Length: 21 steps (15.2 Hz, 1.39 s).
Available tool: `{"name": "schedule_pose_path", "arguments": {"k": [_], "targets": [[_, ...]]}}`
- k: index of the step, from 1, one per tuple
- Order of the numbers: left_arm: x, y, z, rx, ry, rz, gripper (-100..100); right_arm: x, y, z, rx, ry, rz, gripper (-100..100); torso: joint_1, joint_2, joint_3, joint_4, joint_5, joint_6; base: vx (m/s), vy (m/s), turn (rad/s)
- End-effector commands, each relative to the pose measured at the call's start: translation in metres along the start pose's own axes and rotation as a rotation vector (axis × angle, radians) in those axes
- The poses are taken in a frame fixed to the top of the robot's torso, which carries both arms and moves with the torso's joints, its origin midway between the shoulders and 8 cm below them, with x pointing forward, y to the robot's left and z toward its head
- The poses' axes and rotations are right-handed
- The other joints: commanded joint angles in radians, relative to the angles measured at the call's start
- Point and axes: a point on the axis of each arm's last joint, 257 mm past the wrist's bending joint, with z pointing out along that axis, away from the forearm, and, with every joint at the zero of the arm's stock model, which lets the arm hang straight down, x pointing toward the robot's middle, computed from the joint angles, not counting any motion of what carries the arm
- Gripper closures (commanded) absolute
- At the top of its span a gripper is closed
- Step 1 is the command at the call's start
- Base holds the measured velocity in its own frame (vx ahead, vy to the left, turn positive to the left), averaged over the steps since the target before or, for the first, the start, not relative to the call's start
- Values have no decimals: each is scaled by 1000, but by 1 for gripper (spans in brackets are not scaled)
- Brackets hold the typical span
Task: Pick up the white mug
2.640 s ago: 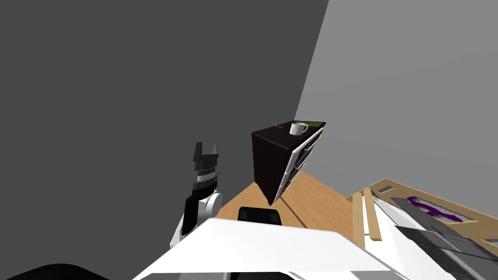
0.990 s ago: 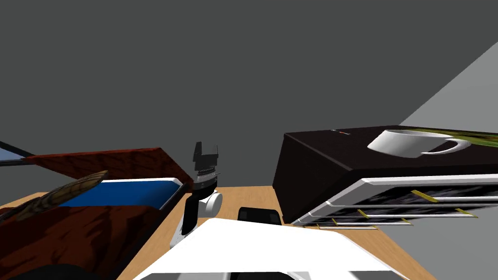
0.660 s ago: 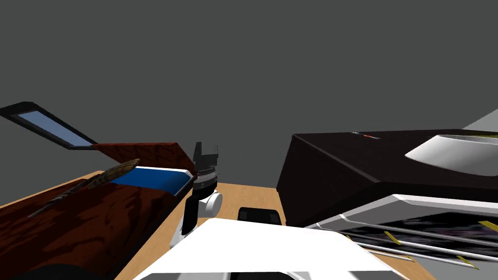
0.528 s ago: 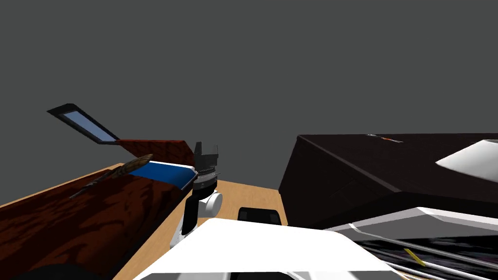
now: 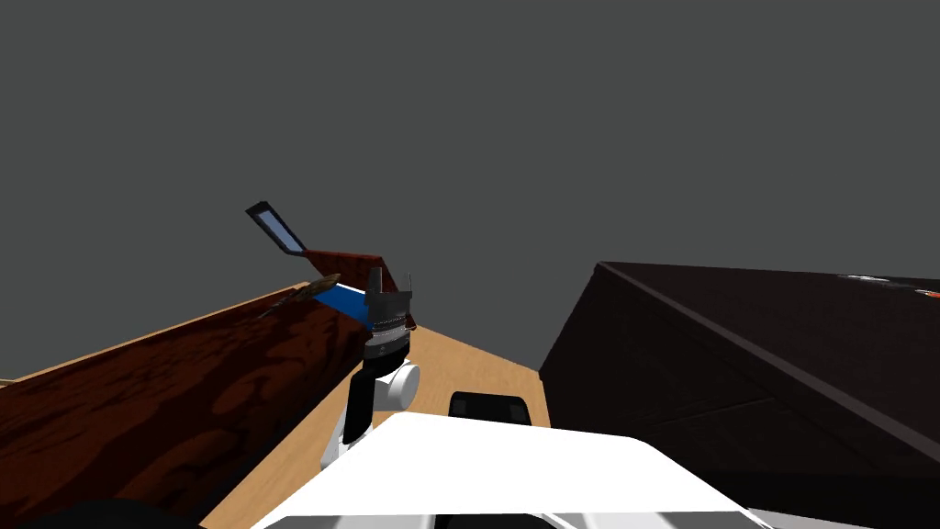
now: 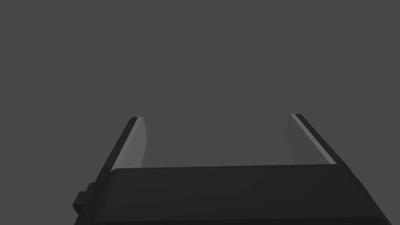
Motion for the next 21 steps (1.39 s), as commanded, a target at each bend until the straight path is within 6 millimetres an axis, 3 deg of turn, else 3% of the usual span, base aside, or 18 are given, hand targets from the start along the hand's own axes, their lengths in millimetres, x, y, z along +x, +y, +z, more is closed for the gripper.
{"name": "schedule_pose_path", "arguments": {"k": [1, 7, 12, 16, 21], "targets": [[0, 0, 0, 0, 0, 0, 0, -14, -1, -15, 34, 34, -29, -100, 0, 0, 0, 0, 0, 0, 20, -40, 339], [0, 0, 0, 0, 0, 0, 0, -41, 5, -38, 106, 162, -98, -100, 0, 0, 0, 0, 0, 1, 15, -36, 331], [0, 0, 0, 0, 0, 0, 0, -47, 10, -48, 154, 293, -127, -100, -1, 0, 0, 0, 0, 0, 1, -47, 346], [0, 0, 0, 0, 0, 0, 0, -40, 15, -47, 169, 431, -133, -100, -1, 1, 1, 0, 0, 1, -21, -49, 241], [0, 0, 0, 0, 0, 0, 0, -13, 19, -47, 178, 653, -111, -100, 0, 3, 2, 1, -1, 1, -49, -42, 213]]}}
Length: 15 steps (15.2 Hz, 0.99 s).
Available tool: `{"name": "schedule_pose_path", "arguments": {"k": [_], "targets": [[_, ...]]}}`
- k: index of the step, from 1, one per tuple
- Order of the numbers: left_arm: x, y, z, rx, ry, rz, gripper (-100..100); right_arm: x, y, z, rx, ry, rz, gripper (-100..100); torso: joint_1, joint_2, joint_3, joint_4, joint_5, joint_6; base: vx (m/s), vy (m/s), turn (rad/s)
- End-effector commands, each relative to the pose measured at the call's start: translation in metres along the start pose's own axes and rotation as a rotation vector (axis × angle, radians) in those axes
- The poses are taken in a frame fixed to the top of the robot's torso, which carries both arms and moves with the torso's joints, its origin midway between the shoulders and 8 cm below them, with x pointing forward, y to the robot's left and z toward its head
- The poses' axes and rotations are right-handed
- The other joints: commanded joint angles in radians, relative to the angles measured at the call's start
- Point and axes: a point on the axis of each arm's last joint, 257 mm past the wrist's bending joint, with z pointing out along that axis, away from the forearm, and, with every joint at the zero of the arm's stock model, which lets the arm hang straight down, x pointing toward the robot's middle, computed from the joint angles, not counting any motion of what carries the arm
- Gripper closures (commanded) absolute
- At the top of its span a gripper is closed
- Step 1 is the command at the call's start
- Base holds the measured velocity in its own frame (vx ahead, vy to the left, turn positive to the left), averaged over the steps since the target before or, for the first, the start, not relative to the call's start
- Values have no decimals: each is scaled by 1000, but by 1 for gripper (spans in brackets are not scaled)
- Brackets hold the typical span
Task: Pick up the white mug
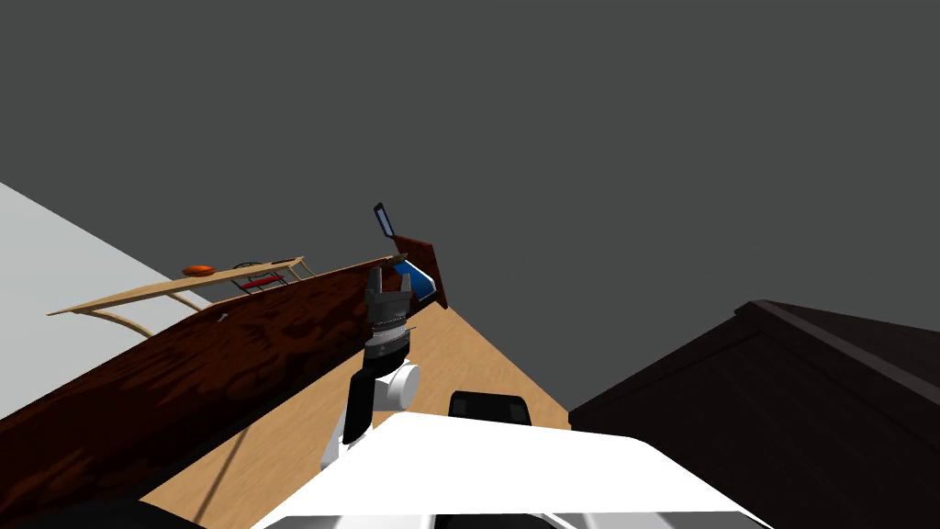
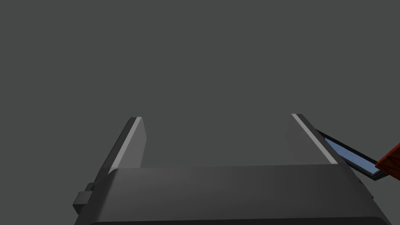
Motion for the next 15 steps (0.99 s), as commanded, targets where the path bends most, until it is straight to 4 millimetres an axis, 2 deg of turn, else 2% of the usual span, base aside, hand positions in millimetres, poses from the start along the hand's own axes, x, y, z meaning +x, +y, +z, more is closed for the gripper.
{"name": "schedule_pose_path", "arguments": {"k": [1, 4, 5, 6, 8, 9, 10, 14, 15], "targets": [[0, 0, 0, 0, 0, 0, 0, 13, 5, 4, -3, 101, 7, -100, 0, 0, 0, 0, 0, 0, -60, -47, 113], [0, 0, 0, 0, 0, 0, 0, 23, 8, 5, -4, 176, 15, -100, 1, 0, 0, 0, 0, 1, -43, -36, 69], [0, 0, 0, 0, 0, 0, 0, 18, 6, 5, -3, 137, 11, -100, 1, 0, 0, 0, 0, 1, -10, -16, 7], [0, 0, 0, 0, 0, 0, 0, 23, 0, 16, -3, 142, 16, -100, 2, -1, 0, 0, 1, 1, 1, 8, 27], [0, 0, 0, 0, 0, 0, 0, 25, -6, 25, -2, 139, 19, -100, 4, -3, -1, 0, 1, 1, 19, 22, 67], [0, 0, 0, 0, 0, 0, 0, 24, -1, 21, -5, 143, 18, -100, 5, -3, -2, 0, 1, 1, 9, 10, 22], [0, 0, 0, 0, 0, 0, 0, 24, -3, 22, -3, 141, 18, 100, 5, -3, -2, 0, 1, 1, 0, 0, 0], [0, 0, 0, 0, 0, 0, 0, 24, -3, 22, -4, 143, 18, 100, 4, -2, -1, 0, 1, 1, 0, 0, 0], [0, 0, 0, 0, 0, 0, 0, 21, 4, 10, -4, 144, 14, 100, 4, -2, -1, 0, 1, 1, -7, -8, -52]]}}
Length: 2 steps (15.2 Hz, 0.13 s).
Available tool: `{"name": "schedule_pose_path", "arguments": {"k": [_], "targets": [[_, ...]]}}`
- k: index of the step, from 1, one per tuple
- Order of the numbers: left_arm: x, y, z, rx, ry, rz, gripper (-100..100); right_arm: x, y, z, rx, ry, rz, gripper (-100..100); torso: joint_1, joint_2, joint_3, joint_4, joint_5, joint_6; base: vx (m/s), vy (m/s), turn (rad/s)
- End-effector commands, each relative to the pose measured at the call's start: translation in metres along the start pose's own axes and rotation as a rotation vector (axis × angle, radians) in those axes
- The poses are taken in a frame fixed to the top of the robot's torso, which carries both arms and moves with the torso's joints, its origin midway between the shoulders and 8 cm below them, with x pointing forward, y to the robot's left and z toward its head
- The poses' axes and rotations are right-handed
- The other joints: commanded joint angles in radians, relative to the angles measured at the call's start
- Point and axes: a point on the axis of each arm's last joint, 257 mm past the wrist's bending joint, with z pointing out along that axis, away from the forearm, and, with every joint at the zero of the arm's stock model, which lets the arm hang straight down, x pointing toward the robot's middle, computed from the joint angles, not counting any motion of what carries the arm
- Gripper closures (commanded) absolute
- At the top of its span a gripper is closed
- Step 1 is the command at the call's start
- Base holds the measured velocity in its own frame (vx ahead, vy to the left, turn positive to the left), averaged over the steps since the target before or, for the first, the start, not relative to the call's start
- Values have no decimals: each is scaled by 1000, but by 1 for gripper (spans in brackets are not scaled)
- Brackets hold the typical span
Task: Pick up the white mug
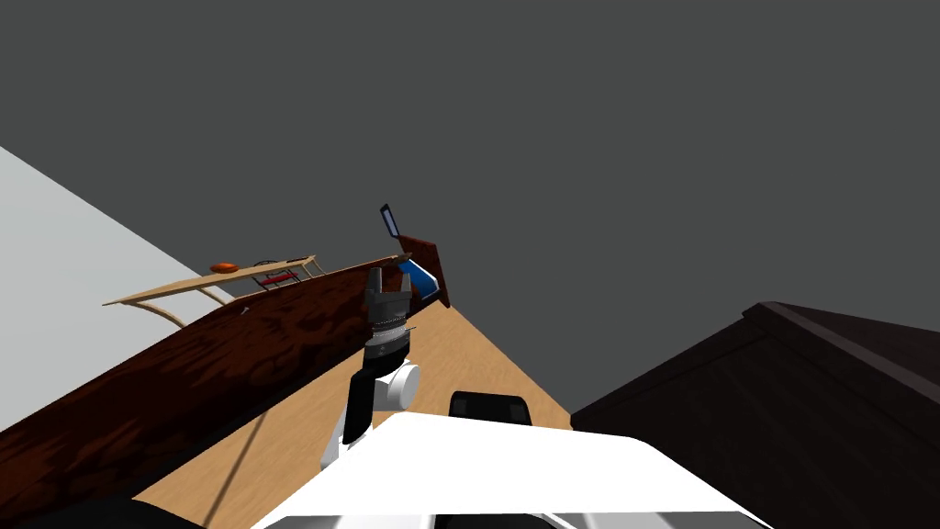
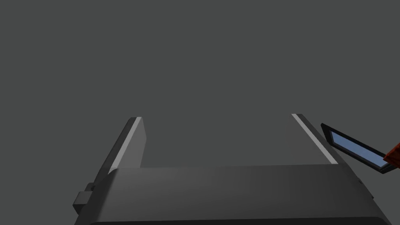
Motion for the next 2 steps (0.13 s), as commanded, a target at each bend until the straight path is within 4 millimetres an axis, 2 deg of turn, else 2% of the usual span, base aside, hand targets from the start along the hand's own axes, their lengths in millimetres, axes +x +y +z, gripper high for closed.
{"name": "schedule_pose_path", "arguments": {"k": [1, 2], "targets": [[0, 0, 0, 0, 0, 0, 0, 0, 7, -11, -1, 3, -4, 100, 0, 0, 0, 0, 0, 0, -16, -19, -79], [0, 0, 0, 0, 0, 0, 0, 0, 3, -6, 1, 0, -2, 100, 0, 1, 0, 0, 0, 0, -10, -13, -31]]}}
